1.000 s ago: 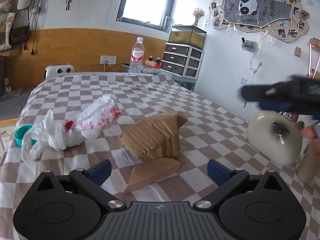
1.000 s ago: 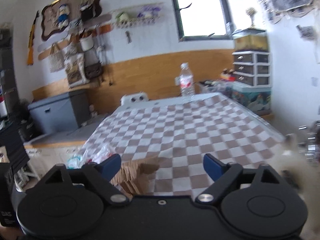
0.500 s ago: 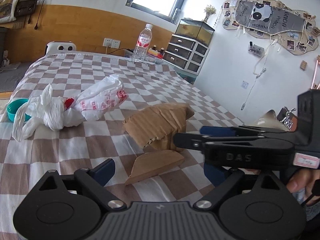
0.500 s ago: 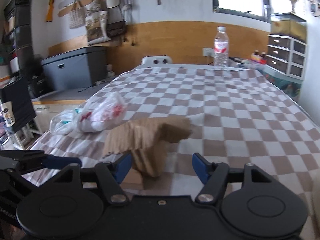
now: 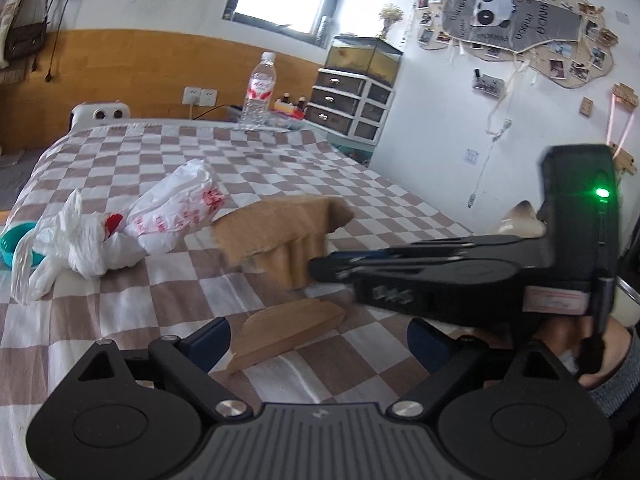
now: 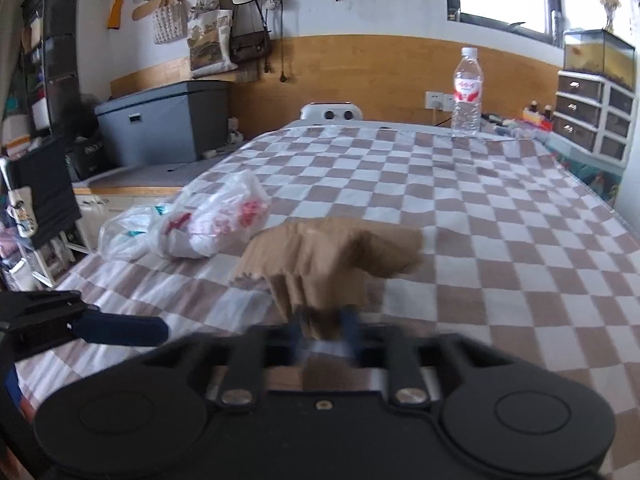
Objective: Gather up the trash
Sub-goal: 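Grasp the brown cardboard piece with the right gripper while the left grasps the thin cardboard strip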
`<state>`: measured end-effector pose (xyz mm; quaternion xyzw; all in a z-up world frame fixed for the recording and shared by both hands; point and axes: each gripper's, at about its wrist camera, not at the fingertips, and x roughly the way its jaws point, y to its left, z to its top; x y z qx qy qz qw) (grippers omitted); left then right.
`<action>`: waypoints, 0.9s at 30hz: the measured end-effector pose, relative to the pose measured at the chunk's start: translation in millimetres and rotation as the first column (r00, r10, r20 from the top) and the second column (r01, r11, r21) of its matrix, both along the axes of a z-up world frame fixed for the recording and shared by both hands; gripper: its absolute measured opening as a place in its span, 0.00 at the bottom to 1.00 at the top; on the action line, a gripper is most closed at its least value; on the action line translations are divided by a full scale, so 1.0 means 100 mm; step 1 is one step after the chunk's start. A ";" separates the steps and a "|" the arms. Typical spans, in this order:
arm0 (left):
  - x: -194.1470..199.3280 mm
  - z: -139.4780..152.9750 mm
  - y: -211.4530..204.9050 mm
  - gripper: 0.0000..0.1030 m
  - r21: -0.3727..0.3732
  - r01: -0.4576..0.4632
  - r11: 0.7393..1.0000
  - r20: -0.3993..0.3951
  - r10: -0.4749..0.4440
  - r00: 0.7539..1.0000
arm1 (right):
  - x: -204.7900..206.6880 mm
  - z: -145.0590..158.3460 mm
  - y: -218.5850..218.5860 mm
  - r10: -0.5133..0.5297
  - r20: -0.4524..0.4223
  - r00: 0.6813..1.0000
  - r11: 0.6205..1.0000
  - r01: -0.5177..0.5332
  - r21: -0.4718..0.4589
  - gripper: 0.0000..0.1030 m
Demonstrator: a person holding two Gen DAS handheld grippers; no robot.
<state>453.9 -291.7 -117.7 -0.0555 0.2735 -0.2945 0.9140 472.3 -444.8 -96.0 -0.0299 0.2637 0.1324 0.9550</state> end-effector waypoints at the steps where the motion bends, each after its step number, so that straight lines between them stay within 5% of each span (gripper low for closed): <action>1: 0.02 -0.01 0.01 0.92 -0.001 -0.010 1.000 -0.011 0.010 1.000 | -0.02 0.01 -0.04 -0.009 0.006 1.000 1.000 0.009 0.010 0.14; 4: 0.11 -0.05 0.02 0.91 0.010 -0.041 0.999 -0.072 0.041 0.997 | -0.08 0.04 -0.18 -0.031 0.015 0.999 0.999 0.031 0.037 0.10; 12: 0.18 -0.03 -0.26 0.84 0.164 -0.016 0.986 -0.021 0.020 1.000 | -0.19 0.09 -0.49 -0.092 0.024 0.995 0.987 0.088 0.131 0.09; 16: 0.14 -0.03 -0.39 0.64 0.245 0.034 0.969 0.015 -0.039 0.999 | -0.21 0.08 -0.59 -0.108 0.022 0.994 0.980 0.103 0.169 0.09; 22: -0.19 0.06 -0.47 0.60 0.268 0.215 0.939 0.035 -0.233 0.972 | -0.20 0.05 -0.63 -0.107 0.013 0.994 0.976 0.102 0.194 0.09; 27: -0.12 0.02 -0.59 0.60 0.314 0.134 0.940 0.053 -0.158 0.986 | -0.20 0.06 -0.59 -0.085 0.019 0.996 0.977 0.079 0.200 0.11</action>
